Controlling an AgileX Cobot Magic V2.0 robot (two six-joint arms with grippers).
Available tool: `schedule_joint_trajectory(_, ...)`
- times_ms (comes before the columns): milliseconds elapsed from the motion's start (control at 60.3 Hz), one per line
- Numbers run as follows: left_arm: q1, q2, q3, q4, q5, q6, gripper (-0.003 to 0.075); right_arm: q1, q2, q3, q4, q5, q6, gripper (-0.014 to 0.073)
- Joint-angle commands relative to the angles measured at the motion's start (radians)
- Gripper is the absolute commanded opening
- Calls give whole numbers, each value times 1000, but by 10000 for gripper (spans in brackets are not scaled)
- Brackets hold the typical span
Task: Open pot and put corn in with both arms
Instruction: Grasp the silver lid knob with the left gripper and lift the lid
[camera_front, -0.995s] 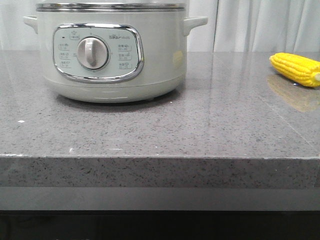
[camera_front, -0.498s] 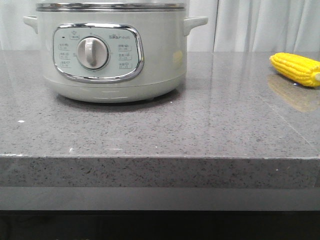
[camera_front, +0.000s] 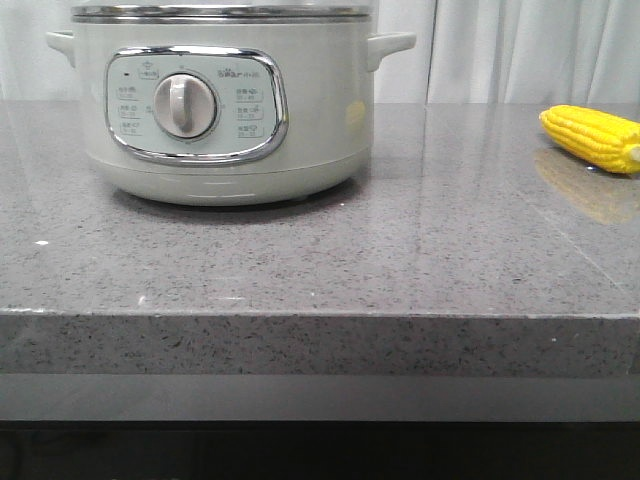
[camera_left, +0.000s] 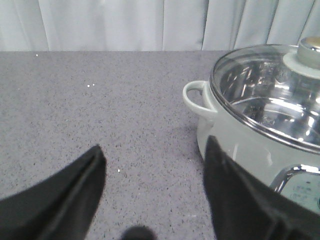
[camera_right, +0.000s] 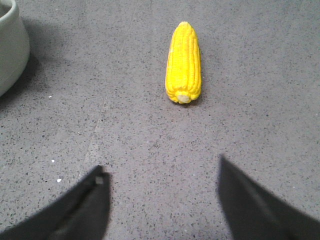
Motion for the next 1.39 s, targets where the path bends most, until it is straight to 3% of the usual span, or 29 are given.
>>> schedule_joint_trajectory(0, -7, 20, -36, -23, -132, -2, 569, -6, 3, -34, -7, -62, -4, 601)
schedule_joint_trajectory(265, -160, 113, -80, -47, -207, -2, 513, -6, 3, -34, -7, -62, -4, 582)
schedule_joint_trajectory(597, -375, 339, -221, -47, -321, -2, 512, -6, 3, -34, -7, -62, -4, 582)
schedule_joint_trajectory(1045, -413, 674, -550, -139, -321, -2, 512, -6, 3, -34, -7, -62, -4, 582)
schedule_joint_trajectory(1377, -411, 827, -687, -139, -321, -2, 512, -6, 3, -34, -7, -62, -4, 582)
